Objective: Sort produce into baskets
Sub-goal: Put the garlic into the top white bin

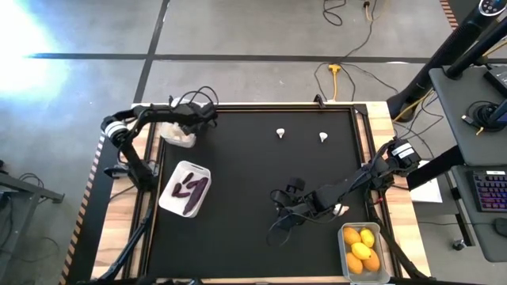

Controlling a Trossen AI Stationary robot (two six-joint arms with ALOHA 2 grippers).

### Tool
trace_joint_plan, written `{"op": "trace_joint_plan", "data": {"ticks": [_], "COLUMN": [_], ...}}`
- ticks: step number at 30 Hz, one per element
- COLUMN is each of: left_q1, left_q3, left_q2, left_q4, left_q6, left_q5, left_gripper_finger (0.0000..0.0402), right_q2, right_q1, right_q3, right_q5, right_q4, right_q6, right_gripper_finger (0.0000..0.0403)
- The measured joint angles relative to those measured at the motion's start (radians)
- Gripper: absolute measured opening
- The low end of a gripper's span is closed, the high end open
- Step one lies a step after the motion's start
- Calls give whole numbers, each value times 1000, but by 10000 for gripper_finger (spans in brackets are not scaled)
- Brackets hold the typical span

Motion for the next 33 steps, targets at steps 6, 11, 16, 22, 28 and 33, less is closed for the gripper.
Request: {"op": "trace_joint_plan", "data": {"ticks": [6, 11, 16, 22, 28, 33], "left_q1": [-12, -56, -151, -463, -872, -884], "left_q3": [57, 114, 123, -13, -293, -326], "left_q2": [-109, -292, -519, -769, -885, -906], "left_q4": [-236, -291, -238, 8, 487, 378], "left_q6": [-9, 1, -1, -16, -10, -116], "left_q5": [-98, -88, 32, 128, 7, -292], "left_gripper_finger": [273, 276, 277, 277, 277, 265], "right_q2": [-16, -28, -40, -45, -45, -46], "right_q1": [-5, -27, -31, -31, -50, -79], "right_q3": [4, 39, 113, 217, 299, 317], "right_q5": [2, 3, 2, 1, -30, -103], "right_q4": [-30, -34, -169, -432, -715, -726], "right_q6": [-17, -37, -29, 16, 114, 140], "right_gripper_finger": [257, 272, 291, 315, 325, 320]}}
